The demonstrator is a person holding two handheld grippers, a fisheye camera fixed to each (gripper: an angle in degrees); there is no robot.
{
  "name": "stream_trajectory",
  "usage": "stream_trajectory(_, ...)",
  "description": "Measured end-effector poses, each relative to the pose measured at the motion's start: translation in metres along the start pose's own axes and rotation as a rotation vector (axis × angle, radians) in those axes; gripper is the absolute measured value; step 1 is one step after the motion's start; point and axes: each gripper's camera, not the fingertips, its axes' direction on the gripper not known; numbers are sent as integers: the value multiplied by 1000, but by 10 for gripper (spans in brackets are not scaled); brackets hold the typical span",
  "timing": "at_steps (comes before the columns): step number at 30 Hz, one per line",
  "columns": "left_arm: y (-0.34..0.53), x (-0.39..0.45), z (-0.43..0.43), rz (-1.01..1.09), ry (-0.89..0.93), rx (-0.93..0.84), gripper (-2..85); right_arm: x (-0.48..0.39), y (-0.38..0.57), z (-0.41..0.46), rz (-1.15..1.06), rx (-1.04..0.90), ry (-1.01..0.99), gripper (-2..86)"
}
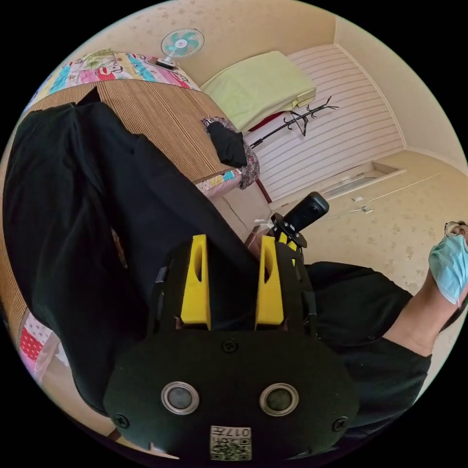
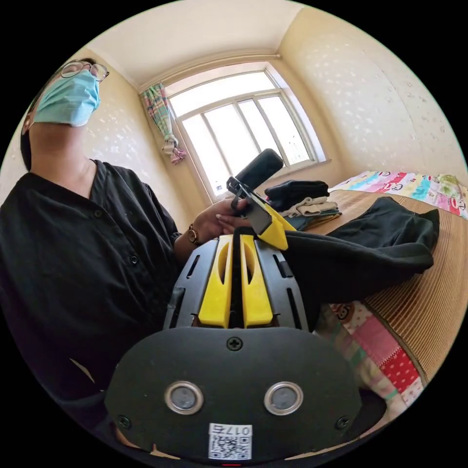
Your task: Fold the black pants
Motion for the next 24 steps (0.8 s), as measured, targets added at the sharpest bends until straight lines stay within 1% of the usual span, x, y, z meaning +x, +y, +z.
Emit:
stream_trajectory(3, 12, -14, -1, -42, -20, -54, 90, 19, -3, 20, 41, -52, -73, 30)
stream_trajectory(6, 17, -24, -4, -63, -11, -102, 80, 25, -14, 33, 39, -105, -117, 31)
stream_trajectory(7, 18, -28, -7, -75, 1, -98, 94, 29, -21, 35, 48, -102, -124, 31)
stream_trajectory(9, 21, -42, -22, -115, 102, -12, 142, 35, -33, 40, 74, -104, -133, 31)
stream_trajectory(11, 20, -47, -25, -129, 103, 2, 153, 41, -48, 45, 81, -106, -137, 33)
stream_trajectory(13, 17, -46, -16, -133, 17, -65, 138, 45, -59, 50, 99, -110, -144, 35)
stream_trajectory(15, 18, -33, -11, -74, -65, -94, 77, 52, -68, 57, 128, -149, -155, 38)
stream_trajectory(16, 19, -28, -13, -59, -107, -100, 63, 58, -73, 55, 124, -170, -190, 42)
stream_trajectory(17, 22, -19, -16, -22, -192, -99, 35, 65, -78, 44, 98, -168, -248, 48)
stream_trajectory(18, 25, -12, -20, 3, -239, -93, 33, 71, -80, 35, 84, -154, -281, 51)
stream_trajectory(19, 27, -9, -22, 10, -252, -92, 32, 88, -85, 11, 75, -97, -323, 60)
stream_trajectory(21, 31, -2, -29, 34, -262, -90, 30, 137, -92, -33, 182, 23, -304, 75)
stream_trajectory(23, 34, -1, -36, 37, -244, -68, 29, 235, -98, -91, 550, 176, -176, 107)
stream_trajectory(24, 35, -2, -41, 38, -223, -47, 28, 262, -96, -102, 663, 200, -143, 118)
